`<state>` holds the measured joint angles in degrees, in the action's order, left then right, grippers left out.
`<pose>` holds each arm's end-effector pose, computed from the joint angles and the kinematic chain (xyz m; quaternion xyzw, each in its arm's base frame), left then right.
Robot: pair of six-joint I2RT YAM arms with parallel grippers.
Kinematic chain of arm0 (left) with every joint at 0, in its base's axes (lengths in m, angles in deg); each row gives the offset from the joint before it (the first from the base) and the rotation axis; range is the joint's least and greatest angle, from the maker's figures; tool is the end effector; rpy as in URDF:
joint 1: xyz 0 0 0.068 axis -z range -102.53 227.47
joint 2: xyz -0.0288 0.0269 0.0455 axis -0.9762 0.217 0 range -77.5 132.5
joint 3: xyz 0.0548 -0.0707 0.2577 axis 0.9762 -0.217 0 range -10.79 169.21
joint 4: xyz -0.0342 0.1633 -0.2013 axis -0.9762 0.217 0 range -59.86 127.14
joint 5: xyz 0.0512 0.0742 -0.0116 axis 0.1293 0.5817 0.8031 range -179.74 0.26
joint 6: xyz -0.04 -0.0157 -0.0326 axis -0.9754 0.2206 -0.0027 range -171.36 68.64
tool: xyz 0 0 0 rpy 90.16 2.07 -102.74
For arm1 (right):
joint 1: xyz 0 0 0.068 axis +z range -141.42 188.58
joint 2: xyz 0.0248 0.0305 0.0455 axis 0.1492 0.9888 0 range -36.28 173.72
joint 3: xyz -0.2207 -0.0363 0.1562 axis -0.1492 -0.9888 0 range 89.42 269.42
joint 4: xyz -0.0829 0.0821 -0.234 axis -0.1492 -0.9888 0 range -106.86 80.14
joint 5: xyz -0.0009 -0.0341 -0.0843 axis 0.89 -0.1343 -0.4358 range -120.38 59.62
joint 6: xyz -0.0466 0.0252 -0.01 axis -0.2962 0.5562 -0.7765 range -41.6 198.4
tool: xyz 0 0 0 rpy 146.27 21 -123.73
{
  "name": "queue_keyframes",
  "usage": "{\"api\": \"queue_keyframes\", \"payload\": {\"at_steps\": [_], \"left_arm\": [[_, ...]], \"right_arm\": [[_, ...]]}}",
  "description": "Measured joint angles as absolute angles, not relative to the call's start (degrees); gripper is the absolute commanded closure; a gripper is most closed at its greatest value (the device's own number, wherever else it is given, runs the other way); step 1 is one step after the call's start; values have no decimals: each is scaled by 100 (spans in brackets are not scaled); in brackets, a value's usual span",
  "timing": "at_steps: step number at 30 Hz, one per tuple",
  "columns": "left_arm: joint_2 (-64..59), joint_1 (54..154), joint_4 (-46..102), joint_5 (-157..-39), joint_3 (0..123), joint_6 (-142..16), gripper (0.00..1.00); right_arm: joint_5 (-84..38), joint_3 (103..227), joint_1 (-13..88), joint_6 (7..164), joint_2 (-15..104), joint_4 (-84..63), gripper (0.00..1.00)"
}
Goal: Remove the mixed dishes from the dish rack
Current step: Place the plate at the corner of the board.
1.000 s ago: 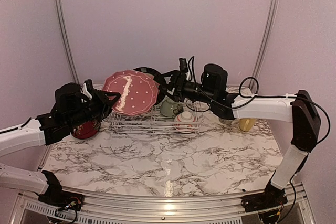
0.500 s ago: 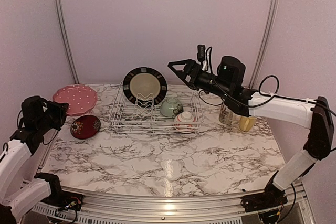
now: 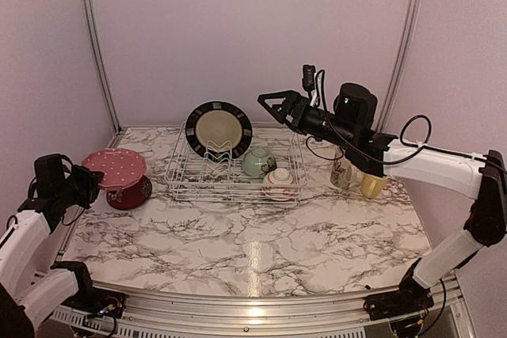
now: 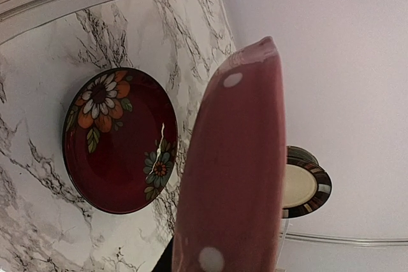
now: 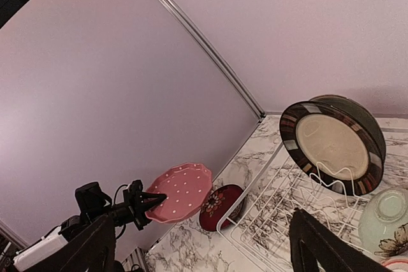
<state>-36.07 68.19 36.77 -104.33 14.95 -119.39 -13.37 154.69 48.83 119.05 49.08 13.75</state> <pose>0.1737 0.0194 0.2385 -0.4594 0.6875 -0.3629 0.4296 0.2659 0.2387 0.3555 -0.1055 0.6778 0.5446 0.4826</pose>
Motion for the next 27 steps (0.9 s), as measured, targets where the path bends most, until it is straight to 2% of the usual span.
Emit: {"api": "queue_keyframes", "payload": {"at_steps": [9,22,27], "left_arm": [[-1498,6819,2746,-10682,2004,-11961,100],[2043,6865,1004,-10789,4393,-12138,100],[2979,6924,1004,-10758,5049,-12092,100]], "right_arm": [[-1308,15467,4883,11868,4908,1342,9],[-1577,15461,4863,11535,4705,999,10],[-1614,15461,4820,11448,4685,881,10]]}}
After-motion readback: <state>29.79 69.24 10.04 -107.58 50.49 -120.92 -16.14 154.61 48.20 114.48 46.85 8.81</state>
